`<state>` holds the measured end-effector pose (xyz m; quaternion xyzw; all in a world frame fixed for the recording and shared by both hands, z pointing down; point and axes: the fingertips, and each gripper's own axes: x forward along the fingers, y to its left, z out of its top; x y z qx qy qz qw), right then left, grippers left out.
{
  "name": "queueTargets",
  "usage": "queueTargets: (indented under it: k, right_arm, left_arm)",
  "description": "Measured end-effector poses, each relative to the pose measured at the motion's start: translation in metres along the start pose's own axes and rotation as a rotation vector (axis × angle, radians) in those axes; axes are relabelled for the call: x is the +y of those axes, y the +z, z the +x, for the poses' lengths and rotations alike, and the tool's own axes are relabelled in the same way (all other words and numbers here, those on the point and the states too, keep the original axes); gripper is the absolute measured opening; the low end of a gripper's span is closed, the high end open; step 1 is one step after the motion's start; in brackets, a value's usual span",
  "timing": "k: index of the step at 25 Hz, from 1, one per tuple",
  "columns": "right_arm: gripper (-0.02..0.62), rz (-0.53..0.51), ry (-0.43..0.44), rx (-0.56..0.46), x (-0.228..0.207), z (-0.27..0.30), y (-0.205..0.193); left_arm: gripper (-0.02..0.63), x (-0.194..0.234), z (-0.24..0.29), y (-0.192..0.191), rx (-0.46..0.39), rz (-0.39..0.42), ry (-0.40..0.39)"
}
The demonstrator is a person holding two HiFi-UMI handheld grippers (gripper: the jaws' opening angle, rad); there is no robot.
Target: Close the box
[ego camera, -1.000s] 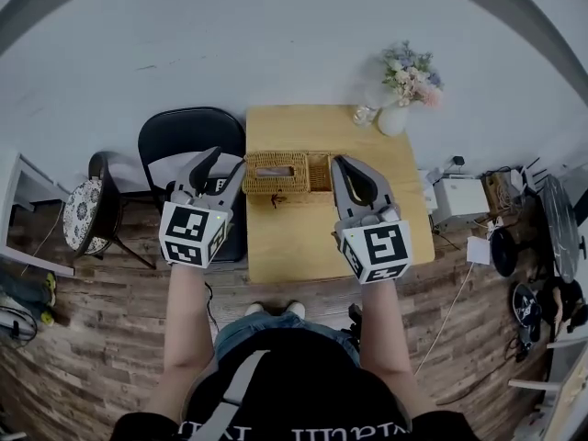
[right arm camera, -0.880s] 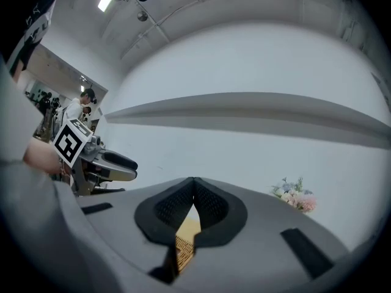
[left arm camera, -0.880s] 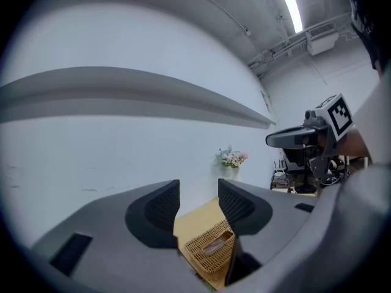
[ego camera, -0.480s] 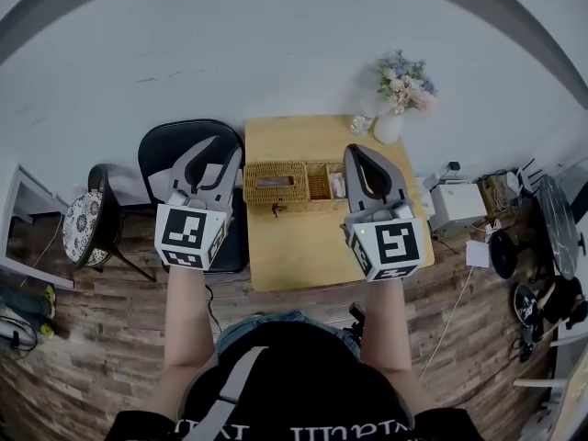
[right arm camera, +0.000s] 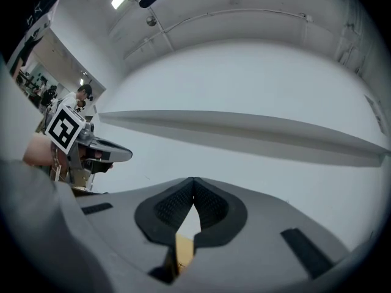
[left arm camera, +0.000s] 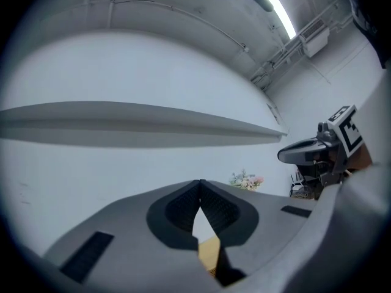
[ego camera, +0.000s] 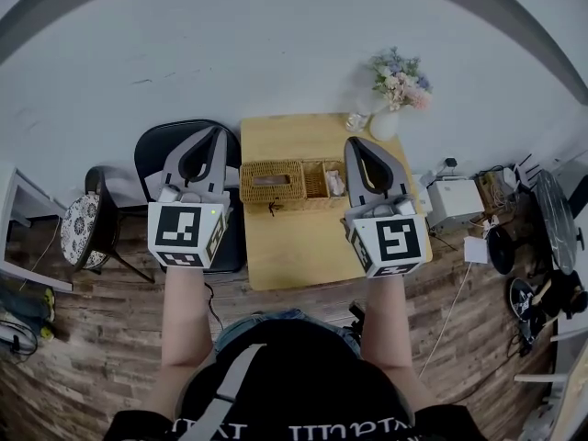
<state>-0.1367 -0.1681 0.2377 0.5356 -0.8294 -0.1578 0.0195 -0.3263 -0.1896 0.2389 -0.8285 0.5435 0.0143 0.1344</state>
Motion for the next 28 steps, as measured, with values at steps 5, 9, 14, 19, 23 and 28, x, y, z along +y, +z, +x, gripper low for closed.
queueTargets:
  k: [5, 9, 14, 19, 23, 28]
  right_arm:
    - [0.014, 0.030, -0.020, -0.014, -0.009, -0.003, 0.004]
    - [0.014, 0.021, -0.027, -0.015, -0.011, -0.004, 0.007]
    - [0.014, 0.011, -0.032, -0.018, -0.013, -0.005, 0.011]
    - [0.014, 0.006, -0.027, -0.018, -0.011, -0.008, 0.014]
    - [0.014, 0.006, -0.028, -0.020, -0.011, -0.010, 0.016]
    - [0.014, 0.009, -0.031, -0.021, -0.008, -0.013, 0.017]
  left_arm:
    - [0.012, 0.003, -0.001, 0.006, -0.012, 0.011, 0.001]
    - [0.012, 0.007, -0.002, 0.009, -0.020, 0.015, -0.002]
    - [0.012, 0.008, -0.002, 0.014, -0.028, 0.025, -0.004]
    - [0.012, 0.008, -0.006, 0.019, -0.036, 0.023, -0.001]
    - [0.012, 0.008, -0.008, 0.020, -0.036, 0.023, -0.001]
    - [0.012, 0.008, -0.012, 0.022, -0.036, 0.021, -0.002]
